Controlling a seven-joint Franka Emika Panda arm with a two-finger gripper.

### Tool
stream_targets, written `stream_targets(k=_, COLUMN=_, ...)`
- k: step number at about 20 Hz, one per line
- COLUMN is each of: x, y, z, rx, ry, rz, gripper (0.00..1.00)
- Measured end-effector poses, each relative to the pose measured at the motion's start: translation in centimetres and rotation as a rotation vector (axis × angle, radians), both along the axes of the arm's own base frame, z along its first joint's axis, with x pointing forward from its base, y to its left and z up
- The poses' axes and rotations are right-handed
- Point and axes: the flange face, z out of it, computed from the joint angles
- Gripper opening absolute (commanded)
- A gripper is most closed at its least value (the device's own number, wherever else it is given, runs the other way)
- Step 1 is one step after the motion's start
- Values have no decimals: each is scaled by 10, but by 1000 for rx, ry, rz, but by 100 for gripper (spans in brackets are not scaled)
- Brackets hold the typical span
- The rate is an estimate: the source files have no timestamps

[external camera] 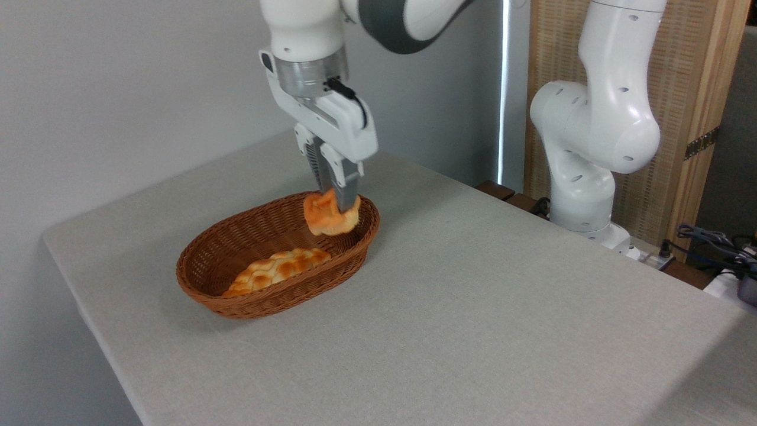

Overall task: Put bread into the basket
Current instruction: 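Lift the roll and carry it over the wicker basket, then lower the roll into the basket and open the gripper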

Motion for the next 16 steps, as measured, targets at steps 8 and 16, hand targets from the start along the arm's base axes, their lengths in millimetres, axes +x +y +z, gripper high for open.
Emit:
stream_targets(k=8, x=1, y=-52, z=-25, rx=-17, ry=1, rz=-24, gripper=95)
stream_targets(k=16, x=-4, y=-83, z=-70, rx=-9, ry=-14, rz=-50, gripper=100)
